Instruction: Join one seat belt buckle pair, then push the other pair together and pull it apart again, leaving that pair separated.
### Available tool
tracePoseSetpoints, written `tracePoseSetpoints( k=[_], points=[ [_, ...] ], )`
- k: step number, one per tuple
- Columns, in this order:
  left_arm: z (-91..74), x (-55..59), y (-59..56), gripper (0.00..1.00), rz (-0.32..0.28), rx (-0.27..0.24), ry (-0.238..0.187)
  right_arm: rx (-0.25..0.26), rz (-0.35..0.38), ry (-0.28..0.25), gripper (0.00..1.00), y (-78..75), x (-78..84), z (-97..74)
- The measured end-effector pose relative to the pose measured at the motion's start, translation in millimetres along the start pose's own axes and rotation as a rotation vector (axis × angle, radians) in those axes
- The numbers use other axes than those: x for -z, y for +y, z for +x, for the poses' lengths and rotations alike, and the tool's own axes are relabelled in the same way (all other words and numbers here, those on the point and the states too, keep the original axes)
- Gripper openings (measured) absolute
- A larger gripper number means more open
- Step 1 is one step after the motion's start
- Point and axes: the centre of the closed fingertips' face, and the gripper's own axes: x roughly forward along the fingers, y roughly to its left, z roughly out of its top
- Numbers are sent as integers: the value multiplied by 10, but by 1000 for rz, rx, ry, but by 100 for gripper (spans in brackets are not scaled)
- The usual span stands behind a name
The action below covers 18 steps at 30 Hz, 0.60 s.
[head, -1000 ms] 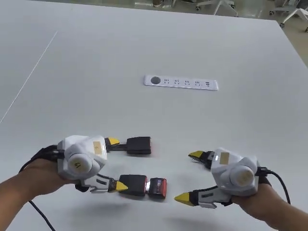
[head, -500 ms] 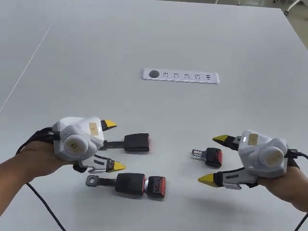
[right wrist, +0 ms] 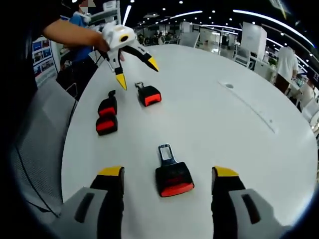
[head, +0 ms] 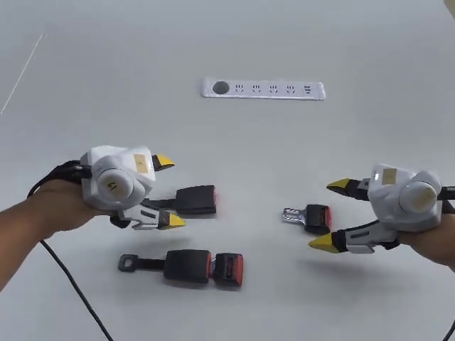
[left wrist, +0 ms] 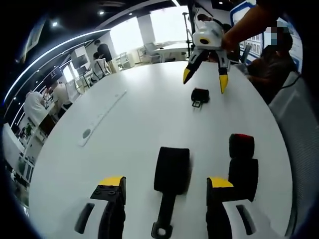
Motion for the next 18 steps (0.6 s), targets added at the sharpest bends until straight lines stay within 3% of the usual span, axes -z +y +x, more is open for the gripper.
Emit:
tracePoseSetpoints(
  k=[10, 12, 15, 17, 18],
  points=[
    [286, 181, -28, 62, -37, 80, 39, -69, 18, 55, 64, -23, 185, 167],
    [321, 185, -13, 58, -37, 85, 36, -76, 13, 65, 59, -21, 207, 178],
    [377, 170, -27, 52, -95, 115, 19, -72, 15, 75, 57, -58, 231, 215],
    [420, 134, -90, 46, -81, 147, 5, -68, 16, 77, 54, -84, 204, 193],
    [437, 137, -64, 46, -69, 131, 13, -69, 19, 77, 52, -85, 195, 188]
  ],
)
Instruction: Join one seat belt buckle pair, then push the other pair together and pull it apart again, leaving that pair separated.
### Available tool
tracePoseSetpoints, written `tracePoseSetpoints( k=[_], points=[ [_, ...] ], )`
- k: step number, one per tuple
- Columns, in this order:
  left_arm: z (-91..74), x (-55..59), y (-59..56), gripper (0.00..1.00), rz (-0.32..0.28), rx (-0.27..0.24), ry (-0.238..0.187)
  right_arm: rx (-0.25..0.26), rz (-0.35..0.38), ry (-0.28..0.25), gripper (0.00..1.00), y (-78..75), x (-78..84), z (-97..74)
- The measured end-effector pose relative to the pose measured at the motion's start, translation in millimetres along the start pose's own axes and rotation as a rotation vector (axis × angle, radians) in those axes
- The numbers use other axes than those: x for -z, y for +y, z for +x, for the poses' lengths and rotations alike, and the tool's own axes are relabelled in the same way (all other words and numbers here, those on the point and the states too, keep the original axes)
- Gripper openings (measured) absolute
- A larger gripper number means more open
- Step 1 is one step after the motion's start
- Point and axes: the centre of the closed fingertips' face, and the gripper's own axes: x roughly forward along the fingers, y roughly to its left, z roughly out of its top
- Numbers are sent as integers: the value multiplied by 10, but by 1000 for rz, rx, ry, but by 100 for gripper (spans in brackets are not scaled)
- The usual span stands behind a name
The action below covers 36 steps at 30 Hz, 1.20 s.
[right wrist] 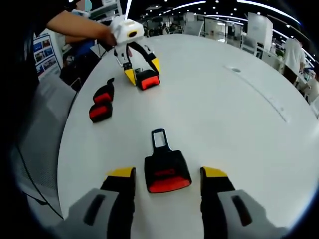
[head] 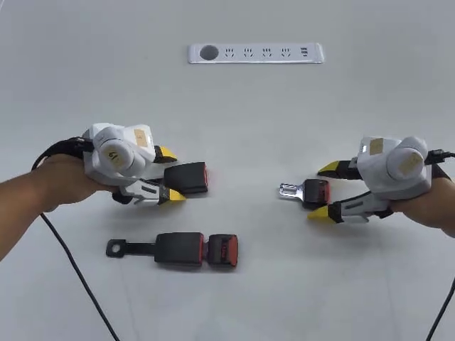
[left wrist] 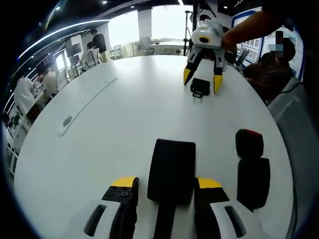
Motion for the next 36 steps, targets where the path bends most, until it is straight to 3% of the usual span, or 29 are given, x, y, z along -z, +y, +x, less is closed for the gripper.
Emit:
tracePoseSetpoints(
  k=[2, 4, 6, 14, 23, 36],
  points=[
    [-2, -24, -25, 44, 15, 20, 0, -6, -25, 13, 44, 18, 6, -14],
    [4, -64, -89, 36, 65, 62, -14, -18, -43, 22, 38, 40, 7, -13],
    [-13, -62, -51, 35, 53, 52, -2, -10, -46, 23, 37, 43, -20, -5],
    [-31, -21, -89, 35, 154, 128, 21, -25, -124, 67, 35, 56, -74, 8],
    [-27, 7, -92, 35, 182, 169, 42, -62, -164, 123, 34, 44, -69, 23],
    [-17, 7, -89, 35, 193, 178, 50, -75, -164, 102, 34, 49, -121, 73]
  ],
)
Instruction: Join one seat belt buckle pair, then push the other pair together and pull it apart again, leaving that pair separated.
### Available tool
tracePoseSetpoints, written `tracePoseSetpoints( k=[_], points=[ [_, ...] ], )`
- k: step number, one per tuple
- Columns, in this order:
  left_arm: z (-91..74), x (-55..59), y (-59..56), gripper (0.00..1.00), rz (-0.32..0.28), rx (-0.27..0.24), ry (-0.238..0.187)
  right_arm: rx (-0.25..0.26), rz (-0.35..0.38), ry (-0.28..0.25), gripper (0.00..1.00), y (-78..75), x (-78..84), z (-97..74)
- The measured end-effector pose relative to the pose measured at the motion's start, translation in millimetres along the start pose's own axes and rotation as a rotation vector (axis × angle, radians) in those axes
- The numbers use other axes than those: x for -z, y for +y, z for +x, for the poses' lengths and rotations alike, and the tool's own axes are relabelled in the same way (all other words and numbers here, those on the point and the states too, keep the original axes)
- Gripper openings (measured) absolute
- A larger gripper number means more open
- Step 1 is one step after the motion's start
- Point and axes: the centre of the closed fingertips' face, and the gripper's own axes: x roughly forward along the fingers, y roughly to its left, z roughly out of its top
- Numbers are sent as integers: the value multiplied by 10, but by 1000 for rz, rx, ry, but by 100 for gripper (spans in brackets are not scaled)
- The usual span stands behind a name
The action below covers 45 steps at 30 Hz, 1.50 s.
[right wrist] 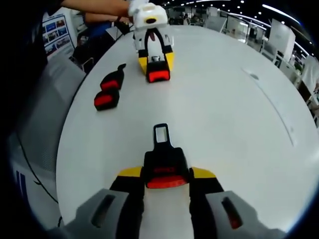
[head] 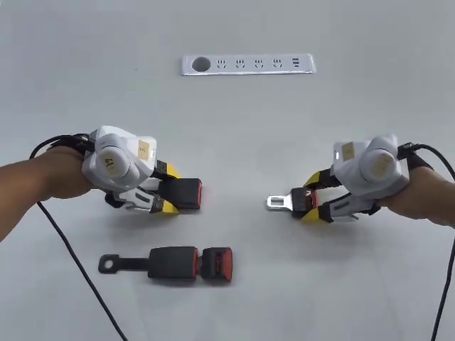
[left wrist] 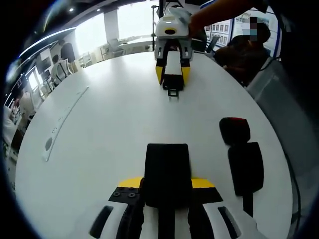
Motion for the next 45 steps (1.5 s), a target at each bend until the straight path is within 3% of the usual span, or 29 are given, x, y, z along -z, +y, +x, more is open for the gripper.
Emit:
tracePoseSetpoints(
  k=[10, 20, 45],
  points=[
    [6, -5, 5, 35, 0, 1, 1, -9, -10, -43, 34, -48, -128, 118],
    [10, -9, 13, 35, -12, -2, -15, -4, -3, -127, 34, -75, -337, 227],
    [17, -10, 2, 35, -27, -9, -27, -2, -13, -186, 34, 7, -833, 528]
  ],
)
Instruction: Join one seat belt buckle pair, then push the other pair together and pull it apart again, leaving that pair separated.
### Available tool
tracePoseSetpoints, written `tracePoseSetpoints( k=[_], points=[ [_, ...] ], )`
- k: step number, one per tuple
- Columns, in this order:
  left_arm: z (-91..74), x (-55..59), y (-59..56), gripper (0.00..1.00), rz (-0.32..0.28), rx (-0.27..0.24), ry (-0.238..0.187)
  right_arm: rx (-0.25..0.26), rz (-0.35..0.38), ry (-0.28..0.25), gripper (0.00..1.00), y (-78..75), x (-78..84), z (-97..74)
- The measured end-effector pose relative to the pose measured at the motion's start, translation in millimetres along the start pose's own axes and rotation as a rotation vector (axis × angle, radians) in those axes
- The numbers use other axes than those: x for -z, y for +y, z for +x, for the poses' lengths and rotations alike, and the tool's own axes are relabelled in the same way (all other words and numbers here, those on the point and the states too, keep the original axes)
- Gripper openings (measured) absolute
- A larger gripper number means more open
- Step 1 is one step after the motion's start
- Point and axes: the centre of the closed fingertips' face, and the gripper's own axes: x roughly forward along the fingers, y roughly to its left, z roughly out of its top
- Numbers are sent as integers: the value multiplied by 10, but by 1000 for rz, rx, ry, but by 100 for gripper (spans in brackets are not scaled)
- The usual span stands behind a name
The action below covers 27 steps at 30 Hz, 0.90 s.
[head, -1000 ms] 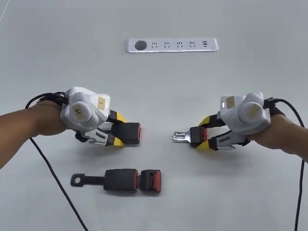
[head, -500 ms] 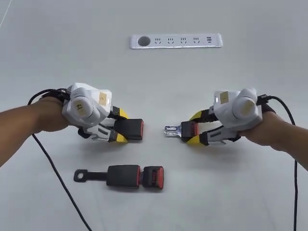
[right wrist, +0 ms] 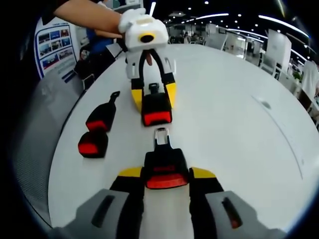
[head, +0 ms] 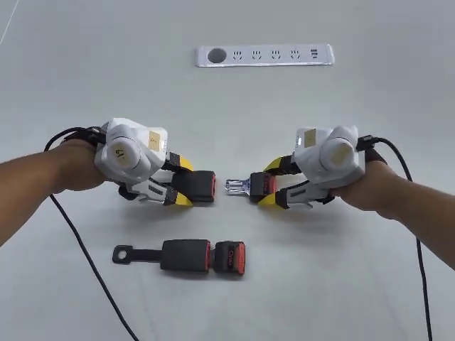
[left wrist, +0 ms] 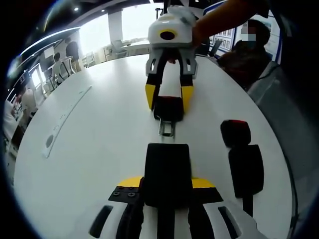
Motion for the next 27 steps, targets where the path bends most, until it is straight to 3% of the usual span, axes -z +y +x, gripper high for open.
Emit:
tracePoseSetpoints(
  k=[23, 27],
  points=[
    [10, 2, 6, 35, 2, 1, 12, -10, -38, 11, 34, 4, -189, 262],
    [9, 2, 7, 35, -3, -2, 9, -16, -29, 7, 34, 0, -180, 239]
  ],
)
